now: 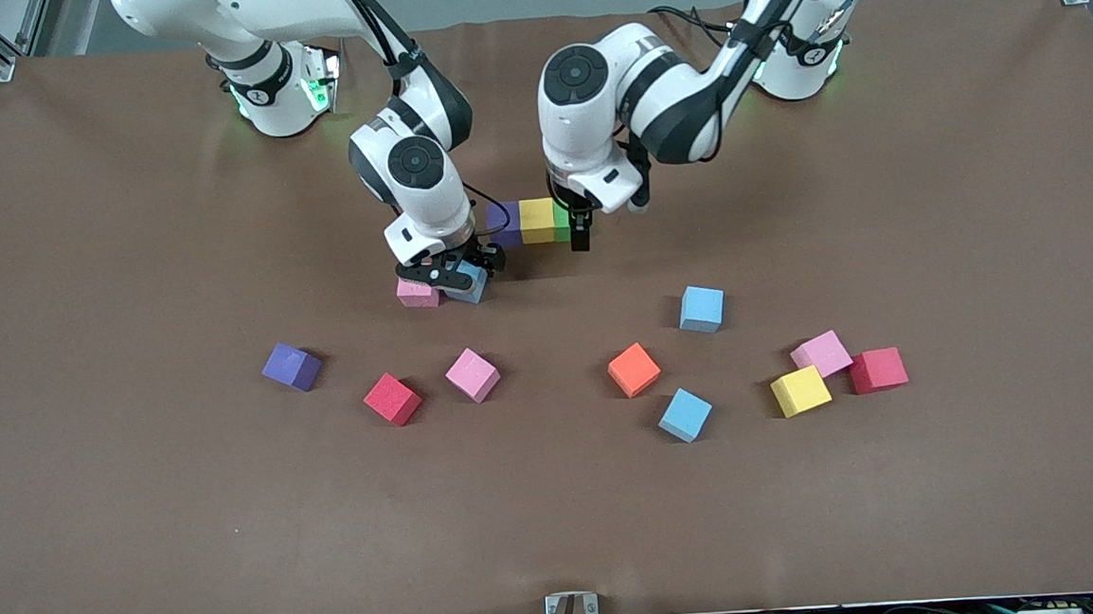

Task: Arrange 11 blocks into digit 3
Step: 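Release green and reach the orange cube with the left gripper while right lifts blue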

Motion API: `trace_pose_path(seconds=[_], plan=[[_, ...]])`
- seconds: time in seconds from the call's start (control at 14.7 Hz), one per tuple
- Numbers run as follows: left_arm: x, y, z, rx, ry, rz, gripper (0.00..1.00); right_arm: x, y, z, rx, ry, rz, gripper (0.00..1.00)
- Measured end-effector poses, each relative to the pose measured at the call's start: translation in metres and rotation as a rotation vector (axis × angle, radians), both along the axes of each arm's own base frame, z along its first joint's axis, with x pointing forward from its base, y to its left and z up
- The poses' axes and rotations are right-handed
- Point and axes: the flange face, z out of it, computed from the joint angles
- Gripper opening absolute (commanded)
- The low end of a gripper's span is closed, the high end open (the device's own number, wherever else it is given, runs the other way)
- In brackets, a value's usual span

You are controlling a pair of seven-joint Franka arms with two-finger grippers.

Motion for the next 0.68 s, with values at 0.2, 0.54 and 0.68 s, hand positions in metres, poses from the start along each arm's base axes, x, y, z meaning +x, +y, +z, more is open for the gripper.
trace_pose_path(seconds=[0.2,0.54,0.68], plan=[[0.072,0.043,0.024,-0.038,-0.042,-0.085,1.0,0.002,-0.001,-0.006,0.004,-0.009,0.001,0.9],[0.15,0.084,-0.003,0.039,-0.098,-0.353,1.0,0.007,-0.002,-0.017,0.005,-0.017,-0.004,0.68],[0.163,0.085,-0.02,0.056,-0.086,-0.499,1.0,0.008,-0.002,-0.017,0.004,-0.019,0.007,0.43]])
